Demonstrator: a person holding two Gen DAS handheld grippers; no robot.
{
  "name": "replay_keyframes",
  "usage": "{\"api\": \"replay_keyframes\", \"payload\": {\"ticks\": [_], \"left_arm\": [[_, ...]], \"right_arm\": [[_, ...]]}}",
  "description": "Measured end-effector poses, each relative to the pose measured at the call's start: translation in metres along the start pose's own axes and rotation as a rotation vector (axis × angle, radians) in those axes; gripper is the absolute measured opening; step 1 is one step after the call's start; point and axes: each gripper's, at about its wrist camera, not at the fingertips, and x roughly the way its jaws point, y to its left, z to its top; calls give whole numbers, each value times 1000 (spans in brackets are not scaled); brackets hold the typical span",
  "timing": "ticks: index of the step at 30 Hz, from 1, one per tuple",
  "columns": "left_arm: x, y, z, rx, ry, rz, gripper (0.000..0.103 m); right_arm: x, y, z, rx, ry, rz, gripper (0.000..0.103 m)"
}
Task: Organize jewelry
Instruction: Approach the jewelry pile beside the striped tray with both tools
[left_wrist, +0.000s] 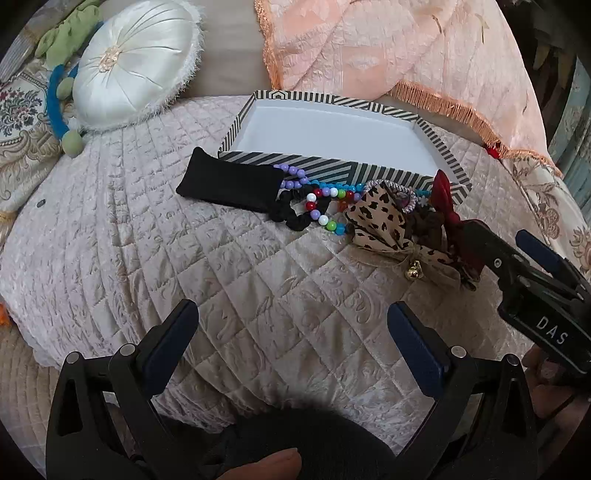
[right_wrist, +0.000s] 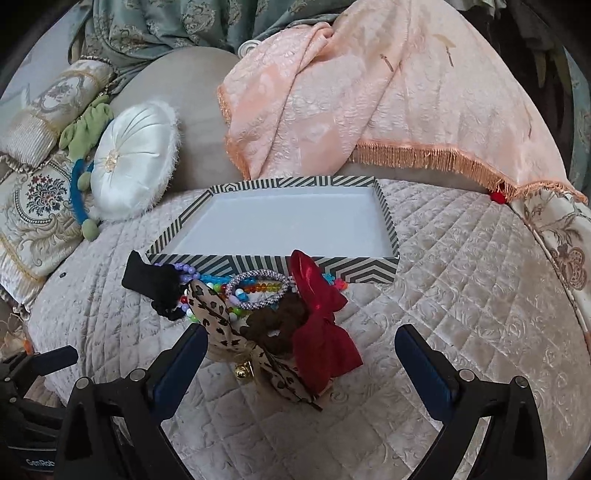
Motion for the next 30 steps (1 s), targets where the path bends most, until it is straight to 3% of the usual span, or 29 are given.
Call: {"api": "replay_keyframes", "payload": {"ticks": [12, 30], "left_arm": [[4, -4, -3, 35, 53, 24, 102], [12, 4, -1, 21, 54, 27, 102]], "right_arm": [[-1, -8, -2, 26, -4, 15, 101], [-5, -24, -4, 44, 16, 31, 101]]}}
